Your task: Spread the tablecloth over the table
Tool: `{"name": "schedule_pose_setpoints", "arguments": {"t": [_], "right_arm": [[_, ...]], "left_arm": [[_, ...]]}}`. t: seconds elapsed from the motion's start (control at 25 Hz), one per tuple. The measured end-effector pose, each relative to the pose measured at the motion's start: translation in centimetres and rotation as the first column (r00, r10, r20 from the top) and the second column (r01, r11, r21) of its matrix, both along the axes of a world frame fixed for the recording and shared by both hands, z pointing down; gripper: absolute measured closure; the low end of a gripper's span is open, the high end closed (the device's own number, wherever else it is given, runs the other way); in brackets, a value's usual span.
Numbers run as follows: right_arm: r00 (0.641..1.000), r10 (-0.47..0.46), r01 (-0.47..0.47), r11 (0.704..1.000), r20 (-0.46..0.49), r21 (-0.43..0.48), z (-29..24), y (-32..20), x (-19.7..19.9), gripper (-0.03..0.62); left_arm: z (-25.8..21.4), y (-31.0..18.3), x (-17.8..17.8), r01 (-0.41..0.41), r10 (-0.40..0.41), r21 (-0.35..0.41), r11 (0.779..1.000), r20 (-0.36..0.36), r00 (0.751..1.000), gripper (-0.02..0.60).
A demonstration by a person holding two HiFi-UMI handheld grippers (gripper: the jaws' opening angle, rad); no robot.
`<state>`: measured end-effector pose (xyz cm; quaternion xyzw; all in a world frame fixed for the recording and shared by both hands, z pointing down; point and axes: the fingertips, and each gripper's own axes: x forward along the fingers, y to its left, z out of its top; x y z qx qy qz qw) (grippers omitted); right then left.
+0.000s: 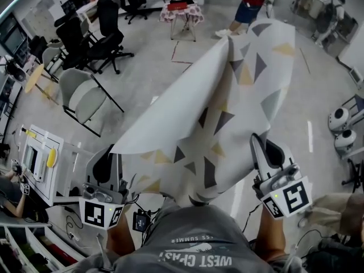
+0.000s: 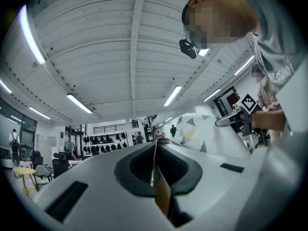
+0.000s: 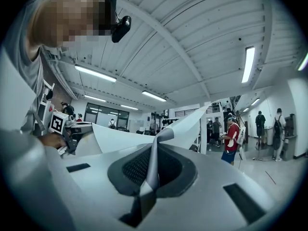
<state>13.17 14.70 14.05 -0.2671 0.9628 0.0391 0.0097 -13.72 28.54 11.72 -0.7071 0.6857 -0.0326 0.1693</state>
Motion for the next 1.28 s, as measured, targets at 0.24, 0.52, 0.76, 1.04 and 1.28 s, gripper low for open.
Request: {"name": "schedule_pose_setpoints", "arguments": {"t": [0.24,0.52,0.76,1.04,1.28], "right_arm": [[0.998,0.06,-0.061,0.998,-0.014,-0.011,-1.2,-5.3,2.3,0.577],[0.987,0.161,-0.161,0.987,-0.023,0.002,-2.2,-8.5,0.6,0.579],[0.975,0.221,-0.221,0.975,-0.033,0.007,-2.5,-11.3,-2.7,0.577],[0.954,0.294,-0.294,0.956,-0.057,0.008,-1.4,-15.5,-7.8,0.577],[0.938,0.34,-0.34,0.94,-0.074,0.004,-1.1,-16.2,-8.5,0.577]], "left_arm": [[-0.9,-7.6,1.3,-0.061,0.061,-0.008,0.998,-0.009,0.998,0.581],[-1.5,-13.5,-1.4,-0.161,0.161,0.004,0.987,-0.019,0.987,0.581],[-1.3,-18.3,-5.4,-0.218,0.219,0.011,0.976,-0.032,0.975,0.581],[0.4,-24.2,-11.1,-0.287,0.286,0.003,0.958,-0.056,0.956,0.581],[0.8,-26.0,-12.1,-0.332,0.33,-0.007,0.943,-0.067,0.941,0.581]]}}
